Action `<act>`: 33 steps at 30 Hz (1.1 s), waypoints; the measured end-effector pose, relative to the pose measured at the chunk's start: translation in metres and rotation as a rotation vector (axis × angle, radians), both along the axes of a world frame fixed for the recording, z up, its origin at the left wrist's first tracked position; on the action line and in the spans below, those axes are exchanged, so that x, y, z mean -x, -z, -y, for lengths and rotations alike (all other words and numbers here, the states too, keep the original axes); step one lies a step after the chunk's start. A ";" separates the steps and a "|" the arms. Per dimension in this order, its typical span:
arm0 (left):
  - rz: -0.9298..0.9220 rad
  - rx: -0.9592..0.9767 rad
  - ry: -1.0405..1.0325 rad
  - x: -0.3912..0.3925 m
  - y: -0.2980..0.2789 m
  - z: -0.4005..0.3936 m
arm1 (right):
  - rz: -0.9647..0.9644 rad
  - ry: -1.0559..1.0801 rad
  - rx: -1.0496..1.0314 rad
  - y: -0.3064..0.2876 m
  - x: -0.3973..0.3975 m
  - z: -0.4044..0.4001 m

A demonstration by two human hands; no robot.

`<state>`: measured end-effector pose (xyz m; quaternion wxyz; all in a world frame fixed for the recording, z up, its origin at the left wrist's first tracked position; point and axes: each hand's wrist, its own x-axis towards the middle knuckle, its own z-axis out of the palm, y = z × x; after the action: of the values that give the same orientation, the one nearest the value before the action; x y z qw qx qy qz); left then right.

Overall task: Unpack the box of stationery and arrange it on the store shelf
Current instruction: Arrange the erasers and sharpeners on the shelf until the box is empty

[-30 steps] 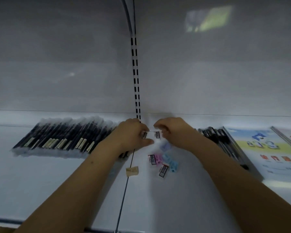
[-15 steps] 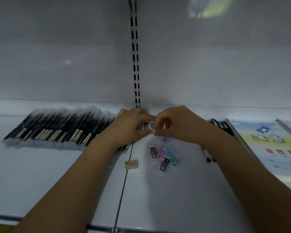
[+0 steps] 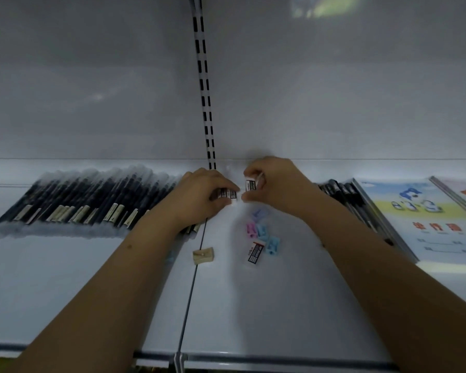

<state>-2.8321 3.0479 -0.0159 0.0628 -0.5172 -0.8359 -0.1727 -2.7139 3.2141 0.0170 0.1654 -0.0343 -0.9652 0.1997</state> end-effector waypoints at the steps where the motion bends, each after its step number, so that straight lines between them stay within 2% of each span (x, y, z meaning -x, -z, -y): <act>1: 0.008 -0.005 -0.001 0.001 0.001 0.000 | 0.026 0.014 -0.037 0.005 0.005 -0.002; 4: 0.028 -0.047 0.015 0.002 0.002 0.005 | 0.056 0.000 -0.070 0.006 0.002 -0.004; 6: 0.040 -0.065 0.046 0.001 0.002 0.007 | 0.080 -0.067 -0.021 -0.009 -0.012 -0.006; 8: 0.058 -0.072 0.080 -0.001 0.003 0.007 | 0.294 -0.187 0.022 -0.026 -0.028 0.003; 10: 0.100 -0.084 0.096 -0.004 0.004 0.006 | 0.499 -0.269 -0.037 -0.034 -0.041 0.015; 14: 0.092 -0.077 0.085 -0.007 0.007 0.005 | 0.560 -0.238 -0.218 -0.029 -0.051 0.032; 17: 0.113 -0.064 0.085 -0.006 0.008 0.007 | 0.533 -0.220 -0.278 -0.027 -0.052 0.036; 22: 0.123 -0.059 0.071 -0.007 0.008 0.007 | 0.522 -0.287 -0.226 -0.033 -0.055 0.032; 24: 0.118 -0.054 0.081 -0.005 0.009 0.008 | 0.471 -0.286 -0.127 -0.042 -0.056 0.024; 27: 0.105 -0.055 0.087 -0.004 0.009 0.008 | 0.213 -0.154 0.139 -0.047 -0.049 0.004; 28: 0.103 -0.067 0.077 -0.005 0.009 0.007 | 0.102 -0.073 0.158 -0.041 -0.042 -0.003; 30: 0.078 -0.084 0.064 -0.006 0.009 0.006 | -0.027 0.075 0.064 -0.021 -0.027 -0.010; 33: 0.035 -0.101 0.061 -0.008 0.009 0.003 | -0.044 0.168 0.032 0.010 -0.005 -0.010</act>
<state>-2.8239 3.0444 -0.0248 0.0686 -0.5356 -0.8109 -0.2256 -2.7093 3.2242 0.0071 0.2020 -0.1136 -0.9518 0.2012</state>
